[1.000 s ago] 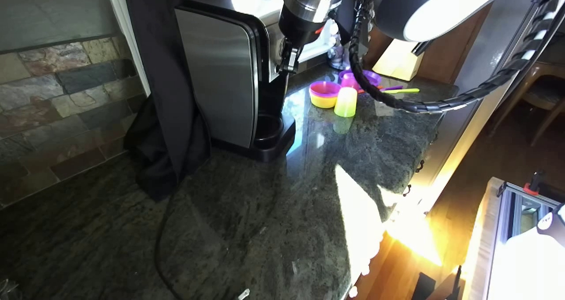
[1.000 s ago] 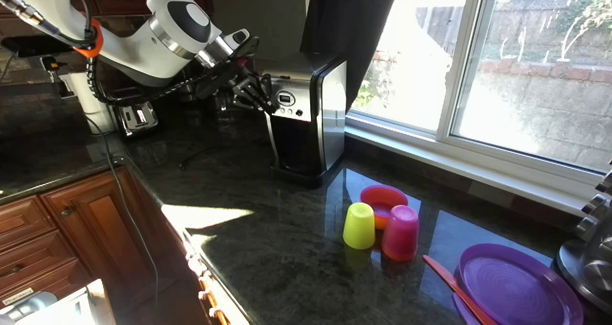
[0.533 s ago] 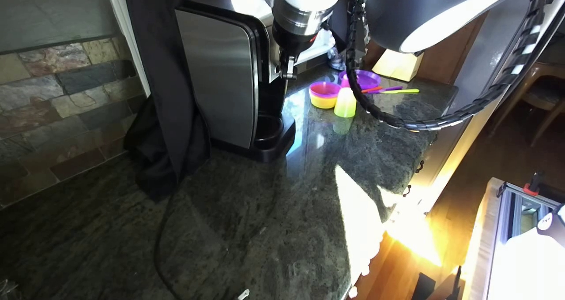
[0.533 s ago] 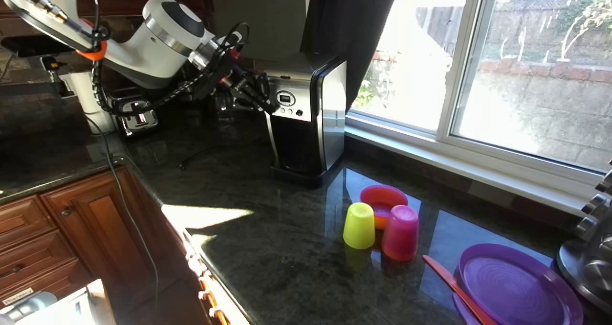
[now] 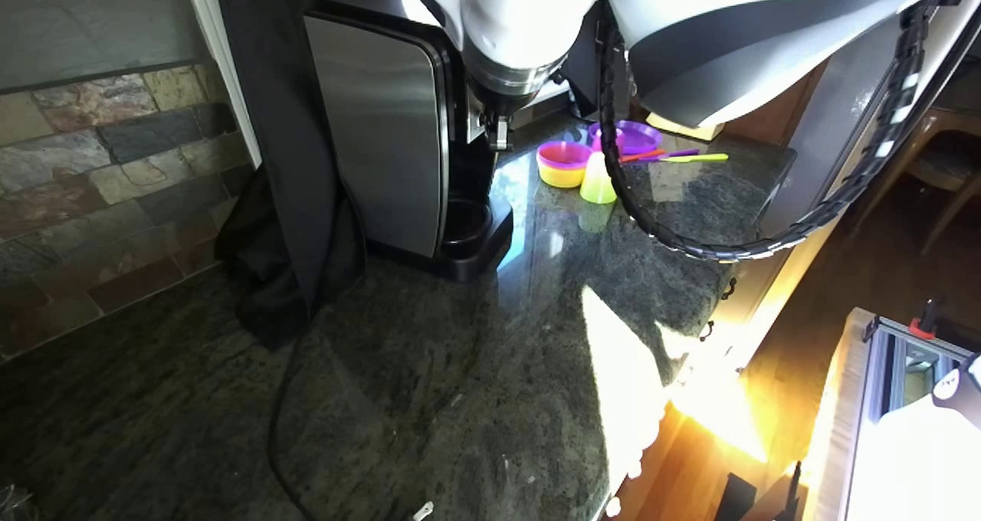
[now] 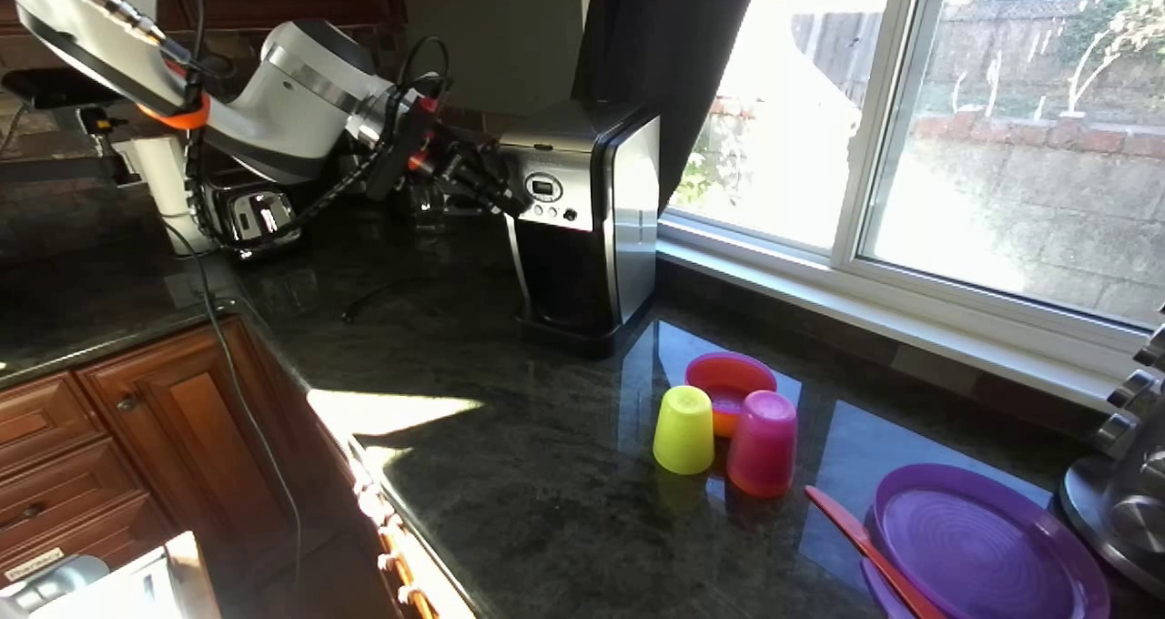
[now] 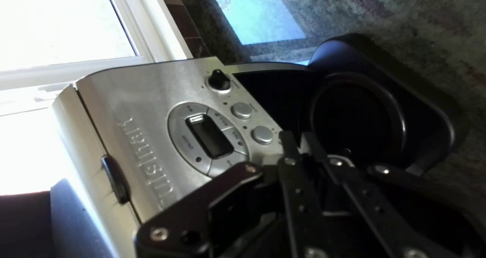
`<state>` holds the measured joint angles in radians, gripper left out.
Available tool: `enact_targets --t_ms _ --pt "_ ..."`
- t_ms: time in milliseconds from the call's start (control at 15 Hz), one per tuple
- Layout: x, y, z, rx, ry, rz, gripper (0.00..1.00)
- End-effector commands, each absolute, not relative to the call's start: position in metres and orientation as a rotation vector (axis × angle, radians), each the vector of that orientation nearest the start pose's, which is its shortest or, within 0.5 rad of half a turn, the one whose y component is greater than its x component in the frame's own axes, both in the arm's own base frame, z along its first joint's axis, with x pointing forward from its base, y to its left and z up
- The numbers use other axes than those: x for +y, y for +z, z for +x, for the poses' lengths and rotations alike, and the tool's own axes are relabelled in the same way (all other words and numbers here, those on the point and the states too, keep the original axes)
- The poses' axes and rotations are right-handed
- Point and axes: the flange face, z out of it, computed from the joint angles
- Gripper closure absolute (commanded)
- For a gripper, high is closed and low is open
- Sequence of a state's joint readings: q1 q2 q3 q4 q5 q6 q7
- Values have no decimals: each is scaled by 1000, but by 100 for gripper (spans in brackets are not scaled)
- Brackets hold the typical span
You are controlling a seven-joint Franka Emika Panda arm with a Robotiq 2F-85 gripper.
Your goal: Turn the left knob on the coffeemaker to the left.
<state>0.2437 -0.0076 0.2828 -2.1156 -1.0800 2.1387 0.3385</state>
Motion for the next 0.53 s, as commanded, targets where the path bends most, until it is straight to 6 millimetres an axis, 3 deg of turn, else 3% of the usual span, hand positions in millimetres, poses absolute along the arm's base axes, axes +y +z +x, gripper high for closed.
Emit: enact_targets --t_ms 0,467 --pt "256 419 506 845 503 2029 98" --pt "266 402 502 796 506 1893 98"
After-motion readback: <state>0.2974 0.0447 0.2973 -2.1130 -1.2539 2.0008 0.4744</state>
